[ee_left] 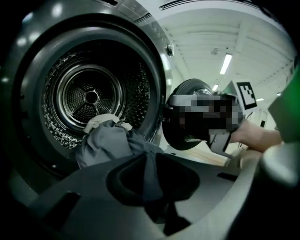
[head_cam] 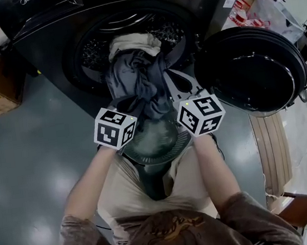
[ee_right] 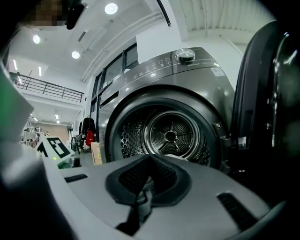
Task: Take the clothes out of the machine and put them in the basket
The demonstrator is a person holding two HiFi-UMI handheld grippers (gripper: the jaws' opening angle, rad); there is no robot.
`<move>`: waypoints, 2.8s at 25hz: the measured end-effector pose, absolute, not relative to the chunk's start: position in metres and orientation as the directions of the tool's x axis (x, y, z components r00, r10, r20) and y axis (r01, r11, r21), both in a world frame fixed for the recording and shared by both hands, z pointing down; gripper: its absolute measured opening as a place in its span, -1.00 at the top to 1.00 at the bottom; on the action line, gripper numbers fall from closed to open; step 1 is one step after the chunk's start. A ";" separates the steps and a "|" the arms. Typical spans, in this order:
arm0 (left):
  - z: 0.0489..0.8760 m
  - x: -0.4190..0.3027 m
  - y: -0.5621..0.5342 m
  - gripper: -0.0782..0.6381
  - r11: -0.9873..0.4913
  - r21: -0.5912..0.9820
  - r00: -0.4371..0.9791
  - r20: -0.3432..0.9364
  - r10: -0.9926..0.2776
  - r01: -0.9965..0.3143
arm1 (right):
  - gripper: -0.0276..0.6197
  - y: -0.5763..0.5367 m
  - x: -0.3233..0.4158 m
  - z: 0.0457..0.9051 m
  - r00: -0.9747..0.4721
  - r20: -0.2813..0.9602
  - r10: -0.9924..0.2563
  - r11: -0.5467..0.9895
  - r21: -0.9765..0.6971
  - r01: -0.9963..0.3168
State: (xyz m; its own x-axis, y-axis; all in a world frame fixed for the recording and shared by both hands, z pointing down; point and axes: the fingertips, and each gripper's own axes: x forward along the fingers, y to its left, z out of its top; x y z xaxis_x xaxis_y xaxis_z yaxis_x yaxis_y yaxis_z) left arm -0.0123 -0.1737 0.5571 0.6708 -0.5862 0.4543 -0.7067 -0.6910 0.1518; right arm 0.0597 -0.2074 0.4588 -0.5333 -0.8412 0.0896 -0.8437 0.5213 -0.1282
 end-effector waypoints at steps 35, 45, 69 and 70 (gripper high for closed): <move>0.569 -0.024 -0.274 -0.34 -0.640 -0.014 0.565 0.454 -0.689 -0.768 | 0.92 -0.194 0.047 0.452 -0.557 0.079 -0.827 0.546 -0.121 -0.829; 0.599 0.022 -0.339 -0.40 -0.663 -0.029 0.551 0.529 -0.646 -0.748 | 0.92 -0.187 0.053 0.448 -0.566 0.081 -0.821 0.559 -0.092 -0.824; 0.607 0.013 -0.265 0.58 -0.671 0.078 0.601 0.529 -0.598 -0.737 | 0.92 -0.197 0.063 0.455 -0.533 0.092 -0.841 0.527 -0.084 -0.846; 0.604 0.010 -0.251 0.58 -0.679 0.099 0.619 0.520 -0.588 -0.727 | 0.92 -0.199 0.064 0.455 -0.528 0.089 -0.844 0.522 -0.087 -0.849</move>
State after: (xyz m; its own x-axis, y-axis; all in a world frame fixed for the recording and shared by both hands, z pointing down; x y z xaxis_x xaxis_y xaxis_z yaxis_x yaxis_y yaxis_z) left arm 0.0105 -0.2509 0.6045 0.6195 -0.5878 0.5203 -0.7274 -0.6791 0.0989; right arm 0.0638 -0.1988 0.4551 -0.5282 -0.8444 0.0892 -0.8487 0.5218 -0.0865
